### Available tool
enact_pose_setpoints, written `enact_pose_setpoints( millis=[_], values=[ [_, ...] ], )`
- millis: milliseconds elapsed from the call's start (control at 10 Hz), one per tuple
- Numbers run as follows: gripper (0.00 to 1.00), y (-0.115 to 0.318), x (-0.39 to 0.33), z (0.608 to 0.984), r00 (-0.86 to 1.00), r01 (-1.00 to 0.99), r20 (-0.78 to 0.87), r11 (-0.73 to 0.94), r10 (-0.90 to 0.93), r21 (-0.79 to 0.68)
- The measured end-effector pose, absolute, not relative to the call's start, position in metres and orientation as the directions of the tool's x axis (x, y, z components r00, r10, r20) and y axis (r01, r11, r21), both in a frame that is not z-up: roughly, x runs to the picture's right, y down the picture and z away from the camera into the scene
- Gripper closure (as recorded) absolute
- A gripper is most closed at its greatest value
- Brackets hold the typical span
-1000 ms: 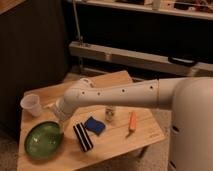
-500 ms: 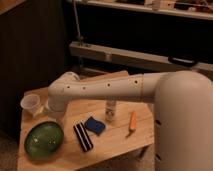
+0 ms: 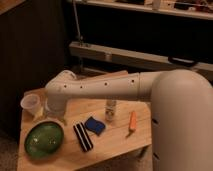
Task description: Pick up the ceramic bowl
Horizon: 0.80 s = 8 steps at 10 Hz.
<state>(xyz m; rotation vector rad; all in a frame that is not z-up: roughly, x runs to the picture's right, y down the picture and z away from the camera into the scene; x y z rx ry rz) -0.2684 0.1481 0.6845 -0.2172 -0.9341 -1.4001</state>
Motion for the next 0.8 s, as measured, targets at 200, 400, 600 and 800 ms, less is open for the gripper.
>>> enact_pose_setpoints(
  millis=[200,400,600,800],
  values=[
    [0.21,0.15,-0.268,0.686,-0.134,0.89,0.657,0.202,-0.742,0.409],
    [0.21,0.158,-0.259,0.697,-0.193,0.866,0.634,0.174,-0.748,0.47],
    [0.21,0.179,-0.253,0.716,-0.317,0.824,0.596,0.097,-0.738,0.559],
    [0.21,0.19,-0.246,0.724,-0.377,0.803,0.584,0.061,-0.719,0.593]
  ],
)
